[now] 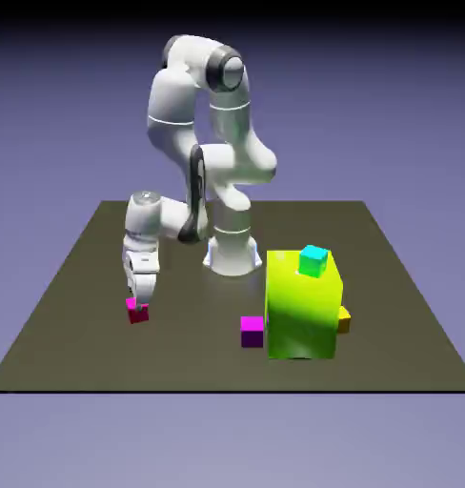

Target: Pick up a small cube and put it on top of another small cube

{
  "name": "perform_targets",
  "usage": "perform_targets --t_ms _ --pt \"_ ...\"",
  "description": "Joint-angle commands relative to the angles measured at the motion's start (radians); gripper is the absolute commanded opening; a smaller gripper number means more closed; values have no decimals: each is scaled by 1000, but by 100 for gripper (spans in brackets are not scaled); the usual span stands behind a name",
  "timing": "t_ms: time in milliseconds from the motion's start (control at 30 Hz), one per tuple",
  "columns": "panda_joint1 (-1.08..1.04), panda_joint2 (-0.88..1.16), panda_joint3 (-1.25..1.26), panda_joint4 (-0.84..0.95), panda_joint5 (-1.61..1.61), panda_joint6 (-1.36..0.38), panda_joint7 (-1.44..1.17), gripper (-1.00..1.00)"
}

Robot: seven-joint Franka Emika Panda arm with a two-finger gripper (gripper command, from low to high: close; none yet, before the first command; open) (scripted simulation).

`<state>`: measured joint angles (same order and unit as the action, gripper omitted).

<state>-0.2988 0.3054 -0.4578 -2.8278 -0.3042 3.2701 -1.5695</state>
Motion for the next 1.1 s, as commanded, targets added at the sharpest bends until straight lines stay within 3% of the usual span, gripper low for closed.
perform_targets --t_ms 0,67,100,533,1067 --pt "-32 27 36 7 18 20 -11 0" --pt "-86 73 99 18 49 55 -29 0" --pt "-86 73 99 18 49 55 -29 -100" --pt "285 -239 -326 -59 -160 -183 96 -100" --pt "829 -626 45 205 -23 -830 19 -100"
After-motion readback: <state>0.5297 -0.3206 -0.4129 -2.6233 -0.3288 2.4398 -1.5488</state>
